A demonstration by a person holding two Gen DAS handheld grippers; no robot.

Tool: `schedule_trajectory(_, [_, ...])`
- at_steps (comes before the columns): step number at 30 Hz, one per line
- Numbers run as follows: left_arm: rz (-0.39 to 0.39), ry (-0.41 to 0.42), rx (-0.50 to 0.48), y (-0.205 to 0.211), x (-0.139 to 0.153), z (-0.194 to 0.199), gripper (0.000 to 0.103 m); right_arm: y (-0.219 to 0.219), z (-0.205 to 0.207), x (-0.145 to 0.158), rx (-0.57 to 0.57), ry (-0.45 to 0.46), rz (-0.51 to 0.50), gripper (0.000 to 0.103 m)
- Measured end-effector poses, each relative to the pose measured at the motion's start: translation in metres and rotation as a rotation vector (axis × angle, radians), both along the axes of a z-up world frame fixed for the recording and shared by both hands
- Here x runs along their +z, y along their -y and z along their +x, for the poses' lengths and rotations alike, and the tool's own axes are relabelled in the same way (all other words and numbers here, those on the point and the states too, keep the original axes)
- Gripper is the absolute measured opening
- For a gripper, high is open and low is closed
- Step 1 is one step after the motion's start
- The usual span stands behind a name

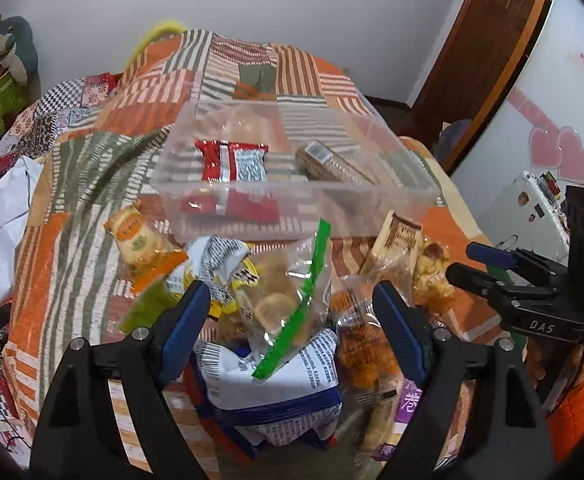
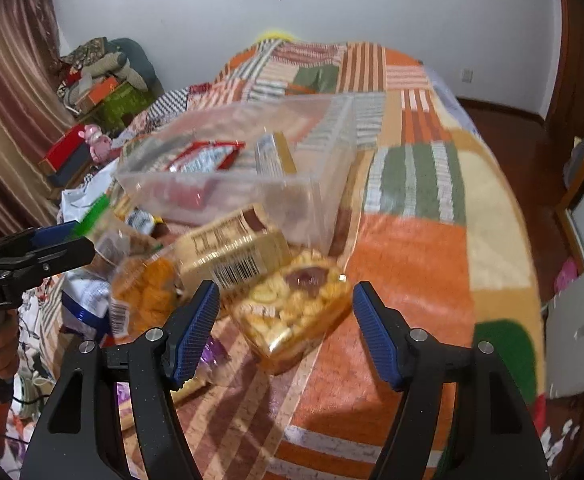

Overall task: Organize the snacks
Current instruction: 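Grasp the green-zip bag with the left tool while the right tool grasps a square pastry pack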

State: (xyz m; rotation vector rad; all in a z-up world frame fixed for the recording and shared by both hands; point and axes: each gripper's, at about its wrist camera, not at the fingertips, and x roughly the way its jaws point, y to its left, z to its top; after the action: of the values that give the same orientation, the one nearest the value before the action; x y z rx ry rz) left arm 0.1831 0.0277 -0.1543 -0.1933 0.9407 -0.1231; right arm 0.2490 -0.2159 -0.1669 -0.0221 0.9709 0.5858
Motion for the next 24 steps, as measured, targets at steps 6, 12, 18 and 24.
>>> schedule_trajectory(6, [0.007,-0.018,0.001,0.003,-0.015,0.004,0.083,-0.003,0.005,-0.014,-0.013,-0.045,0.005,0.066])
schedule_trajectory(12, [0.0,0.005,0.031,-0.003,-0.021,0.004,0.083,-0.004,0.011,-0.019,-0.045,-0.06,0.014,0.078])
schedule_trajectory(18, [0.032,0.036,0.036,-0.005,-0.025,0.0,0.075,0.001,0.011,-0.024,-0.071,-0.079,0.03,0.076])
schedule_trajectory(24, [0.016,0.042,0.014,-0.004,-0.025,-0.002,0.059,0.013,0.006,-0.021,-0.073,-0.064,0.024,0.055])
